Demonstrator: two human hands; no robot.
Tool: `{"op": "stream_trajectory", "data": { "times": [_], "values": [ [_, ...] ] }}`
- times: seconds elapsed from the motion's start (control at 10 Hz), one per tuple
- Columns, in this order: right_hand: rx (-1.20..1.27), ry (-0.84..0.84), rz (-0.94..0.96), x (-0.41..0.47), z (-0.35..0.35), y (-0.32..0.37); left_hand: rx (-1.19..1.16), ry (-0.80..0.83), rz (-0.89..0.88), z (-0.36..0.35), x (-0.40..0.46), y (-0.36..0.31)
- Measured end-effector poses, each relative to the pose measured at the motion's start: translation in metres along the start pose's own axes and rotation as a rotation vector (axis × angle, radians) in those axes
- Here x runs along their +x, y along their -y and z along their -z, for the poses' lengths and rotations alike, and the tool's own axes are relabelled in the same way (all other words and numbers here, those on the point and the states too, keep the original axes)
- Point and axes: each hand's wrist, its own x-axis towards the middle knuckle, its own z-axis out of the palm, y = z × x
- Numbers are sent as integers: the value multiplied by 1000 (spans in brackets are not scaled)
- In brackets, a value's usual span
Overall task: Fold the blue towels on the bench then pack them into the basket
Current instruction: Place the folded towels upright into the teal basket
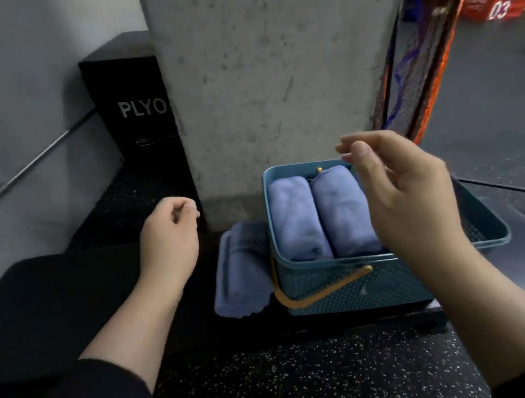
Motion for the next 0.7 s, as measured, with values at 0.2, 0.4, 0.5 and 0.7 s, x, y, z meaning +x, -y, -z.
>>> {"op": "stream_trajectory", "data": {
  "times": [0.2, 0.4, 0.5, 0.7],
  "values": [
    [54, 357, 22, -61, -90, 31, -13, 218, 427, 16, -3, 55],
    [-305, 717, 11, -90, -142, 22, -122, 344, 509, 6, -7, 65],
    [-352, 798, -170, -94, -147, 18, -214, 350, 550, 0, -2, 64],
    [-570, 865, -344, -101, -159, -8, -338, 404, 646, -14, -3, 64]
  ]
}}
